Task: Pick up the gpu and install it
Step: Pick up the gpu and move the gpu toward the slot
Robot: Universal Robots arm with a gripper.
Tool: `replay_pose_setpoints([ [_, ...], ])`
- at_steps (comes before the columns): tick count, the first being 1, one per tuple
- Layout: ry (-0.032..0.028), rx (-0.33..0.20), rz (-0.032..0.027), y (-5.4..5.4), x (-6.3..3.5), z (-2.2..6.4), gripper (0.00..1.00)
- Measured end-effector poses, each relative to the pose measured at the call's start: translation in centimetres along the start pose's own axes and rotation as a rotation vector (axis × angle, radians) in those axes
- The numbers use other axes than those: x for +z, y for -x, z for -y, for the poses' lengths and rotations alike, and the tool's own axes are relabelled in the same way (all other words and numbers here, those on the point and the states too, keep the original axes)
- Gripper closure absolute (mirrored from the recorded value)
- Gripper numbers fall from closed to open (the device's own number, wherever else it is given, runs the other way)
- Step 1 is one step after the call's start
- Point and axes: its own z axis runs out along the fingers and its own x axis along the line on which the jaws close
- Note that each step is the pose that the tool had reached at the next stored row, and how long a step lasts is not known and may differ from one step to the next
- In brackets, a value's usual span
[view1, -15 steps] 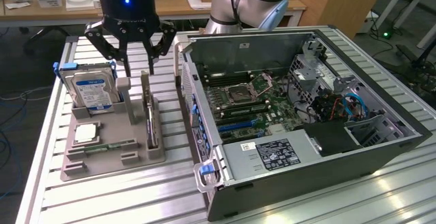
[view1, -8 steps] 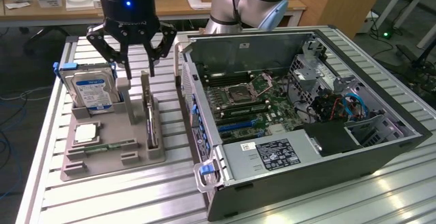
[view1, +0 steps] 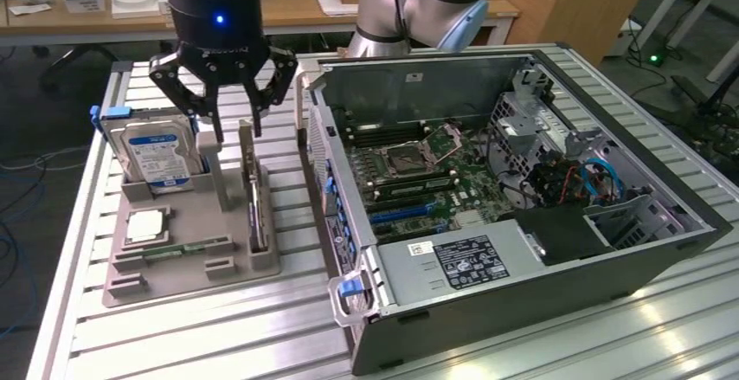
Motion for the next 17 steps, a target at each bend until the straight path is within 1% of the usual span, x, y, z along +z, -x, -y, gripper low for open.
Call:
replay_pose_setpoints([
  [2, -0.0003, 0.013, 0.0007, -0.1, 0.44, -0.02, 0.53],
  [7, -0.0004, 0.017, 0.0023, -0.2, 1.35, 0.02, 0.53],
  [10, -0.0004, 0.017, 0.0024, -0.2, 1.90, 0.50, 0.53],
  [17, -0.0005, 0.017, 0.0028, -0.2, 3.11, 0.55, 0.53],
])
